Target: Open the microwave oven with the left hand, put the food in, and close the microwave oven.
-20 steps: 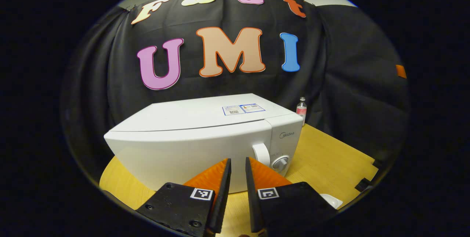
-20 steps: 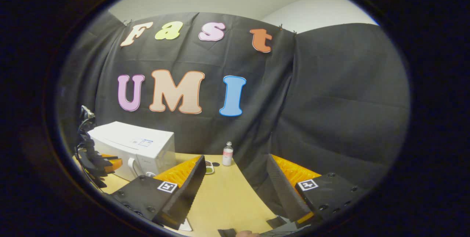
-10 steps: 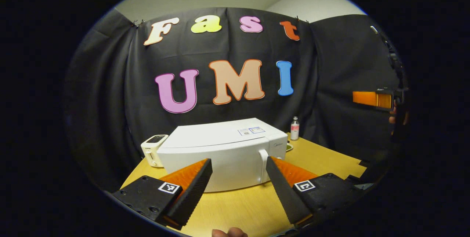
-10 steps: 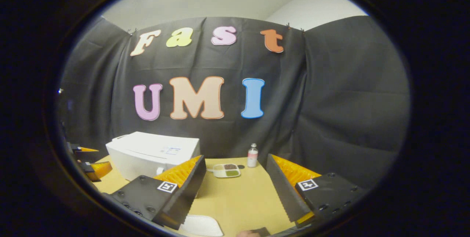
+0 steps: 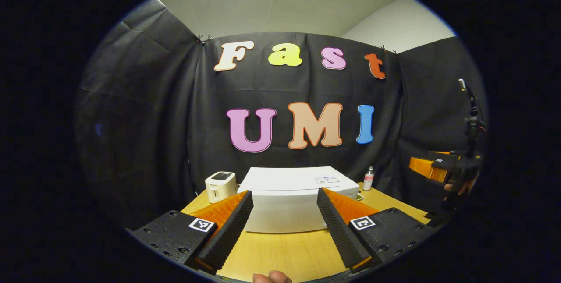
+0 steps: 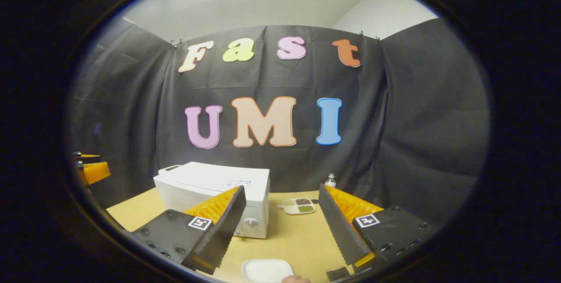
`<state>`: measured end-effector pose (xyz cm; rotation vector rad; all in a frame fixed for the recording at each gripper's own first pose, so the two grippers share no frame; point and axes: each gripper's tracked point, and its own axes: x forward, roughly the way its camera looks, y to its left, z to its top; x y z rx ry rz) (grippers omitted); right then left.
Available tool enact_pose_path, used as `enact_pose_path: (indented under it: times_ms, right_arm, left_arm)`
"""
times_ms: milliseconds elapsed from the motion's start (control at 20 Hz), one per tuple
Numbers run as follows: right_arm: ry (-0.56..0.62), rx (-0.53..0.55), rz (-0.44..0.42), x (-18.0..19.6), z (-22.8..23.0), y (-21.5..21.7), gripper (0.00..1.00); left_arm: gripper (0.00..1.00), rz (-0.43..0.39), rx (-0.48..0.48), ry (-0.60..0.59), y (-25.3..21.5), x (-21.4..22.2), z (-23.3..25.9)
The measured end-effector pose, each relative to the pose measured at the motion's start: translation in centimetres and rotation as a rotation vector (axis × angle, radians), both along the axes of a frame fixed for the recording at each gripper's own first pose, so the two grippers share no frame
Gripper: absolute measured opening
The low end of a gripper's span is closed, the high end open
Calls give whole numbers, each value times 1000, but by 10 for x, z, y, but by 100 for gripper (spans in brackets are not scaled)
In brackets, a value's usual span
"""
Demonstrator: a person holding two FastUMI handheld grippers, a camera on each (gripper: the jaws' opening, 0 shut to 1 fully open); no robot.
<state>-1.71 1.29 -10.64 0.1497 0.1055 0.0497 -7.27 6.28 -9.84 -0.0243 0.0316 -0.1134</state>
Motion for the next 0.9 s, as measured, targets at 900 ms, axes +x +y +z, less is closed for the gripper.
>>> enact_pose_path:
  times_ms: [900]
  right_arm:
    - [13,-15,10,-17,1,26,97]
  left_arm:
    - [94,57,20,-29,27,-24,10]
